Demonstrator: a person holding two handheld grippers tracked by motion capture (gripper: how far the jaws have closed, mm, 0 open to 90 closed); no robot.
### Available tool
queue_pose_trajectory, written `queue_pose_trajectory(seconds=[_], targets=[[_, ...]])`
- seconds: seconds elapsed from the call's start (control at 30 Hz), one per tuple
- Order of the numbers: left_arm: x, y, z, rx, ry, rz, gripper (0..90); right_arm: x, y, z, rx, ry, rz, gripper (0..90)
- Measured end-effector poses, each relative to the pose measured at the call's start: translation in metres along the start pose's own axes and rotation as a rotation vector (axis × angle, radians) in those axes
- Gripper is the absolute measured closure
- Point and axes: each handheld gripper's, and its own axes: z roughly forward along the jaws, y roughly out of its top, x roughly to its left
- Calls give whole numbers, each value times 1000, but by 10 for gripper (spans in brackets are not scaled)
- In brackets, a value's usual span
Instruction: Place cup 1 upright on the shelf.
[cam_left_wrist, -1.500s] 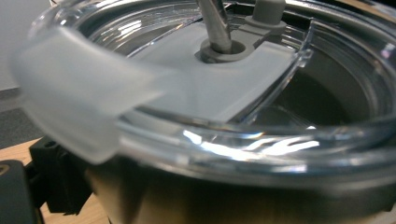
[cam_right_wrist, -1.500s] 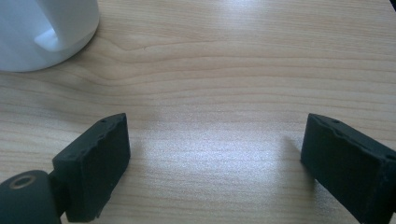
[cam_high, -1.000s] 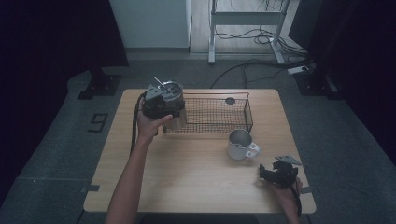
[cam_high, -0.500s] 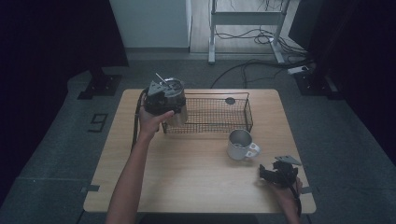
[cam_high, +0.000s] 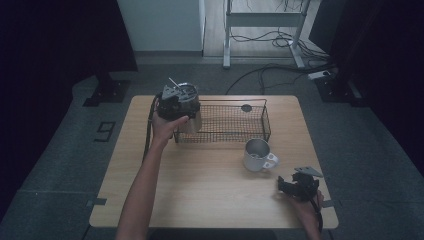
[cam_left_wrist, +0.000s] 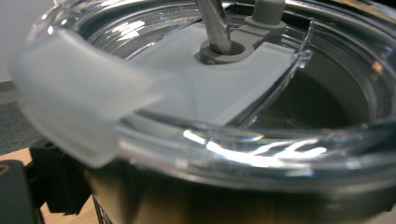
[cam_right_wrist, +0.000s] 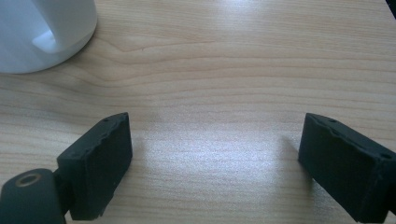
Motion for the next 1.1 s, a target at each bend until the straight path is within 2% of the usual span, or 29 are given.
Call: queue_pose_trajectory(seconds=[0.4,0.77,1.1], targets=[[7,0,20,30,3,16,40,0,0,0,-1,-2,2,103],[11,-4,34,32,1,-13,40,0,0,0,-1,-2,3,105],[7,-3,46,51,12,1,40,0,0,0,-2,-2,3,105]])
